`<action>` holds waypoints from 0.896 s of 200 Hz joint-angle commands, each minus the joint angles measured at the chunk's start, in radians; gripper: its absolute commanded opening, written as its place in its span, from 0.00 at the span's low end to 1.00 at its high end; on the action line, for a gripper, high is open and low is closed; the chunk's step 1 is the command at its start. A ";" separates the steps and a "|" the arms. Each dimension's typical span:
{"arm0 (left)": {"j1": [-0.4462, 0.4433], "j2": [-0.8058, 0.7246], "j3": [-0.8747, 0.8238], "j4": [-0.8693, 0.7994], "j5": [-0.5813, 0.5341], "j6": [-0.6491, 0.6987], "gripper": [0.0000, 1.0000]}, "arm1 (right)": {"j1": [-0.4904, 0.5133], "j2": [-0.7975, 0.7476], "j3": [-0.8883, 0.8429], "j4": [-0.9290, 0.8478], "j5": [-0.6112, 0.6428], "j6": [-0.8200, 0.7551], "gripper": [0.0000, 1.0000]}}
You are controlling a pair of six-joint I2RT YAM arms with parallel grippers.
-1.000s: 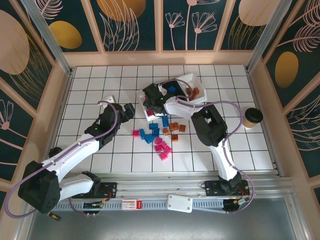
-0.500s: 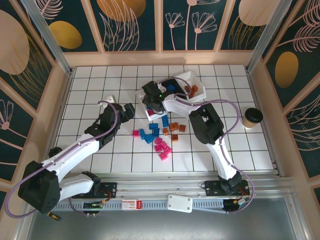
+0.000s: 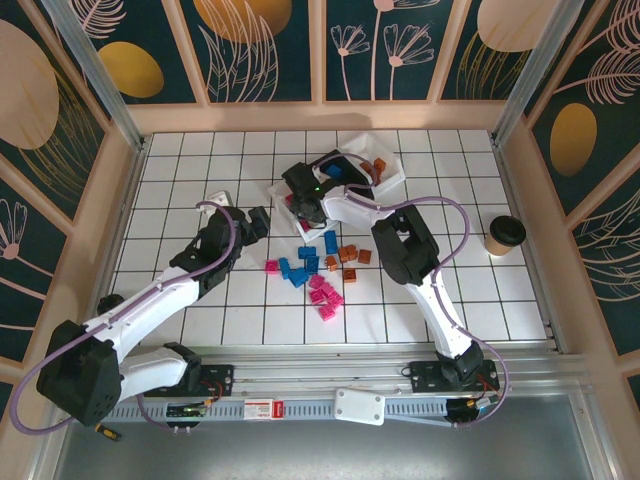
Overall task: Sort the legos into containers by color
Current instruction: Pick up the lego from the container.
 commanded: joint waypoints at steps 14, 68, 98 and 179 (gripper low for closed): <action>-0.002 0.006 0.025 0.007 0.010 -0.013 0.99 | 0.007 -0.002 -0.049 0.010 0.028 -0.073 0.24; -0.002 0.006 0.035 -0.004 0.008 -0.013 0.99 | 0.007 -0.138 -0.156 0.165 0.044 -0.141 0.15; -0.002 0.006 0.041 -0.008 0.014 -0.016 0.99 | 0.007 -0.239 -0.253 0.258 0.003 -0.159 0.14; -0.002 0.011 0.049 -0.013 0.028 -0.025 0.99 | -0.098 -0.518 -0.502 0.369 -0.207 -0.218 0.14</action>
